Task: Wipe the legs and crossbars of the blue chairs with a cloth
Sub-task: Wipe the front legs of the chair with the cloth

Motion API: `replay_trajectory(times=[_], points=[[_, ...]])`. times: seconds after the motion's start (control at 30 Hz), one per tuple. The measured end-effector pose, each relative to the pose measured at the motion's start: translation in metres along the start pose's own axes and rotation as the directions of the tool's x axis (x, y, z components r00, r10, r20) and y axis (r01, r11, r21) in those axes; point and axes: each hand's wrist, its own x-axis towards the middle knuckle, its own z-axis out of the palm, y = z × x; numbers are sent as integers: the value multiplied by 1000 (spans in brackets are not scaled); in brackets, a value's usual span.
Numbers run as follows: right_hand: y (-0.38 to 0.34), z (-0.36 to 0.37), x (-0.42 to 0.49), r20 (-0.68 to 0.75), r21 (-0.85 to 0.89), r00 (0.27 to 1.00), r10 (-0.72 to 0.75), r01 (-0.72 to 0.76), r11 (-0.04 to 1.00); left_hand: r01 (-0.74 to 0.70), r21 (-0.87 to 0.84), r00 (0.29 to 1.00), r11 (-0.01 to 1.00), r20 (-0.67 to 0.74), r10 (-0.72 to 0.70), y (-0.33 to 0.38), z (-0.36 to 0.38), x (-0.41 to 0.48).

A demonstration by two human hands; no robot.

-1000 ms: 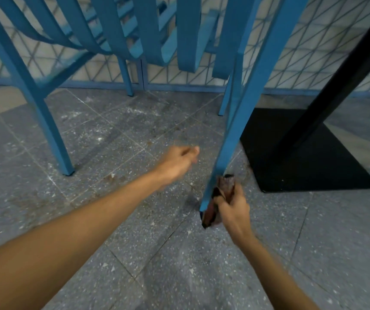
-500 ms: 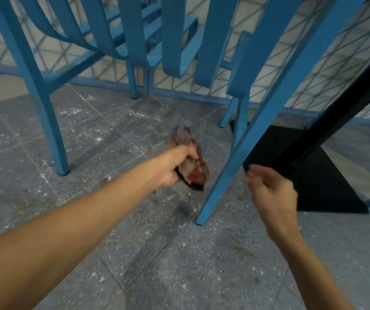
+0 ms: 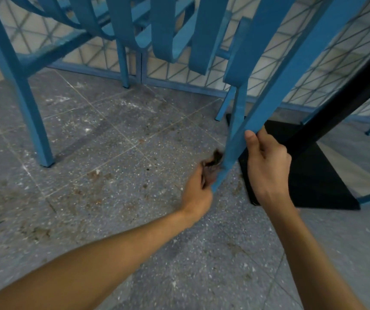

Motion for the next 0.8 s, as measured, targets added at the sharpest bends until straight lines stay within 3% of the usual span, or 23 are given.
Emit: replay_trajectory(times=[0.07, 0.13, 0.2, 0.37, 0.53, 0.67, 0.8], points=[[8, 4, 4, -11, -44, 1000, -6, 6, 999, 182, 129, 981, 975, 45, -189, -27, -6, -1], [10, 4, 8, -2, -45, 1000, -11, 11, 999, 279, 158, 955, 947, 55, -290, -34, -8, 3], [9, 3, 10, 31, -4, 1000, 2, -1, 1000, 242, 150, 968, 959, 27, -249, -16, -9, 10], [12, 2, 13, 93, 128, 995, 36, -48, 991, -59, 32, 998, 998, 25, 58, 61, 1, 30], [17, 3, 15, 120, 235, 991, 65, -92, 968, -180, -47, 978, 983, 101, 184, 81, -9, 30], [18, 5, 15, 119, 250, 991, 65, -94, 964, -210, 22, 973, 977, 100, 207, 55, -7, 27], [17, 4, 16, 135, 234, 989, 57, -88, 968, -115, 60, 990, 992, 93, 110, 25, -5, 26]])
